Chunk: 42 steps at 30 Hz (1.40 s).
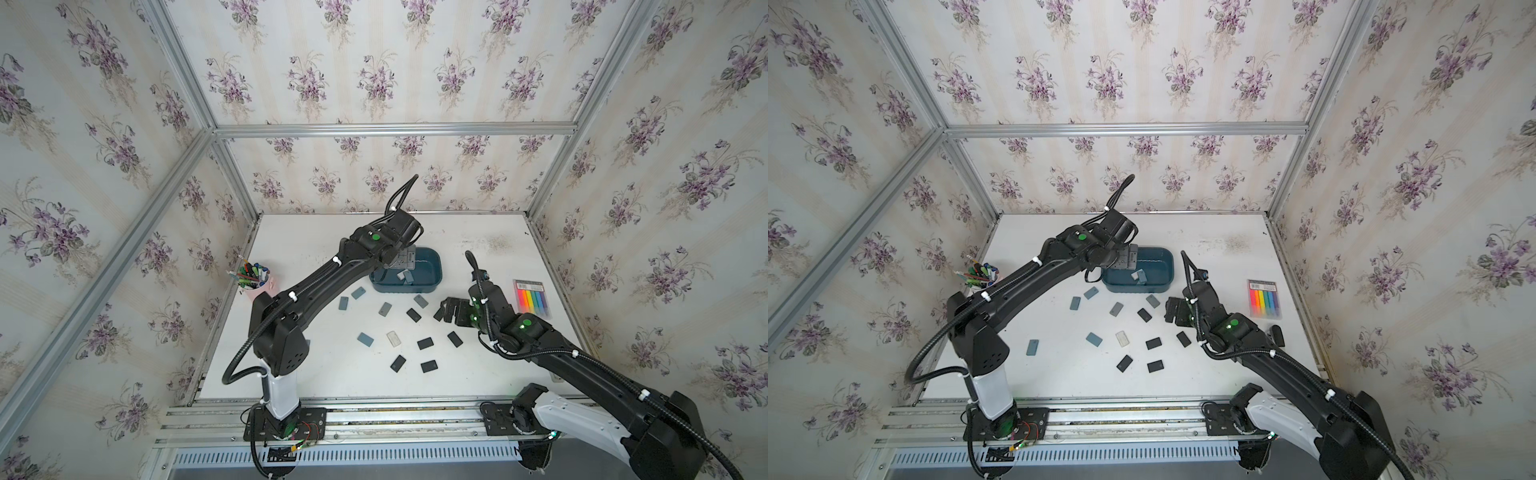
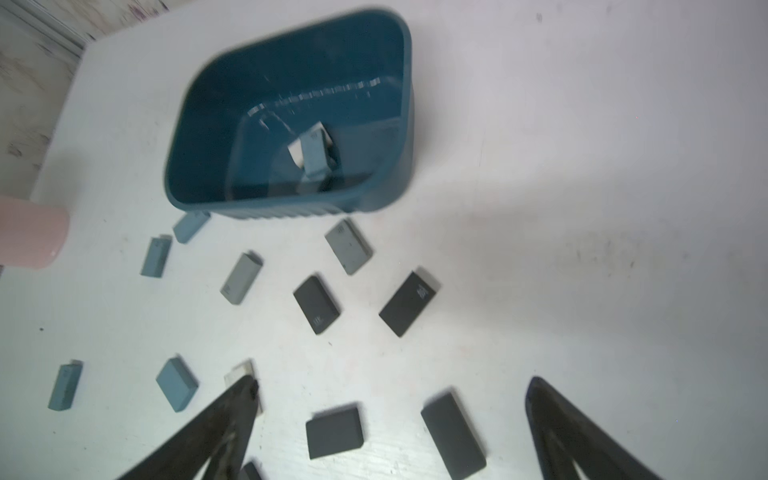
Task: Put the eraser in the storage box
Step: Place the eraser in the storage box, then pick up the eraser from the center of the board.
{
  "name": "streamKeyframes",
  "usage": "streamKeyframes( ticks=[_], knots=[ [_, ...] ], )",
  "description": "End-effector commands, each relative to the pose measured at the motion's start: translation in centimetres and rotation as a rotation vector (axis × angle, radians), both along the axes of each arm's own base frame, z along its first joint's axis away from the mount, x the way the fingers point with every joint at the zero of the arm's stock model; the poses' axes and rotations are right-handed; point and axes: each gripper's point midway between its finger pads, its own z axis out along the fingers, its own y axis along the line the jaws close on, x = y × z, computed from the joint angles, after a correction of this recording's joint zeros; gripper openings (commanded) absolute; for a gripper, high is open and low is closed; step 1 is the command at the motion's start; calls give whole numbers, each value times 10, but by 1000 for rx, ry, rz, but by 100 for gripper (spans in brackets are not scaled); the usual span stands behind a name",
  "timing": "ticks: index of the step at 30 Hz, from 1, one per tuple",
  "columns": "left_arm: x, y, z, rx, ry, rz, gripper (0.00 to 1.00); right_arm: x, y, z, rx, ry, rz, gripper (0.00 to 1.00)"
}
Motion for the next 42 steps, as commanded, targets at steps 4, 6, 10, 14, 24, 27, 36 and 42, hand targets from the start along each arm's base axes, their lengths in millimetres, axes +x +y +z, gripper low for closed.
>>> streamKeyframes(
  ticks=[4,6,10,14,24,27,36,42],
  knots=[
    [-35,25,-13,-31,27,46,100,-18,2,-44,26,142,-76,100],
    [-46,34,-17,-34,34,57,100,-28,2,-58,-6,174,-77,100],
    [-64,44,-26,-43,42,63,100,-41,-1,-79,-91,219,-83,100],
    [-75,52,-37,-29,65,61,100,-41,-6,-89,-121,220,-90,99],
    [-97,74,-51,-17,70,76,100,-44,-6,-108,-173,273,-71,81],
    [-102,79,-56,-12,75,80,99,-46,-3,-113,-176,293,-50,72],
    [-115,92,-64,-1,86,89,100,-66,-7,-120,-167,351,-16,58],
    [-119,96,-65,3,90,89,100,-81,-15,-127,-181,384,0,61]
  ],
)
